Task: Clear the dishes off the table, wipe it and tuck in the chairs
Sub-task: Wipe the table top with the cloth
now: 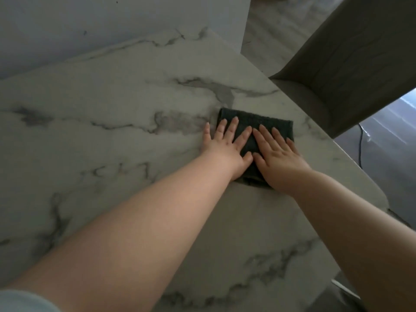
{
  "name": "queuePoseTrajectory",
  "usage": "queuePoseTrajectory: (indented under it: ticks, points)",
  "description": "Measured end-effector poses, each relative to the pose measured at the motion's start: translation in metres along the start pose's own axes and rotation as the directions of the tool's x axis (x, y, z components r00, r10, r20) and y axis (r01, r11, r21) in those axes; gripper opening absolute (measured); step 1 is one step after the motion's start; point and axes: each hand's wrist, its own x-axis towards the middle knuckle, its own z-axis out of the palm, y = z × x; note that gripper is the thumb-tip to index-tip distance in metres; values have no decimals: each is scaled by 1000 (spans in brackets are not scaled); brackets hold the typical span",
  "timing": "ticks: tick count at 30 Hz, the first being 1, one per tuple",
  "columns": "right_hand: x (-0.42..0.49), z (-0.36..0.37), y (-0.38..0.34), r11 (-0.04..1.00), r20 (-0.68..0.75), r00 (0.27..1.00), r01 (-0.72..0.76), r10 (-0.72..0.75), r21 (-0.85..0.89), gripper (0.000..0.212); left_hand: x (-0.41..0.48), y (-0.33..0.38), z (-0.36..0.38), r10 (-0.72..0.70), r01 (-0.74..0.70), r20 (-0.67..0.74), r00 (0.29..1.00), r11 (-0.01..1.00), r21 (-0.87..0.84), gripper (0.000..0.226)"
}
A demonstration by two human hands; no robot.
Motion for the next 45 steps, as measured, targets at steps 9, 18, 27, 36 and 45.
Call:
queuePoseTrajectory:
  ticks: [9, 18, 27, 36, 45]
  points:
    - [-193, 47, 27, 999, 8, 1000, -27, 28, -22, 70, -149, 95, 47, 139, -145, 124, 983, 989, 40, 71]
    - [-165, 41, 44, 995, -97, 990, -96, 98, 31, 67, -104, 89, 36, 251, -256, 56, 966, 960, 114, 68]
    - [-60, 0, 111, 951, -112, 946, -292, 303, 105, 60, 39, 130, -19, 261, -260, 6, 965, 962, 88, 64]
    - [-101, 15, 103, 910, -103, 911, -382, 400, 162, 60, 7, 150, -6, 313, -313, 6, 950, 947, 69, 63]
    - [-231, 65, 71, 876, -68, 885, -441, 461, 192, 64, -99, 170, 32, 474, -475, 34, 880, 872, 122, 63]
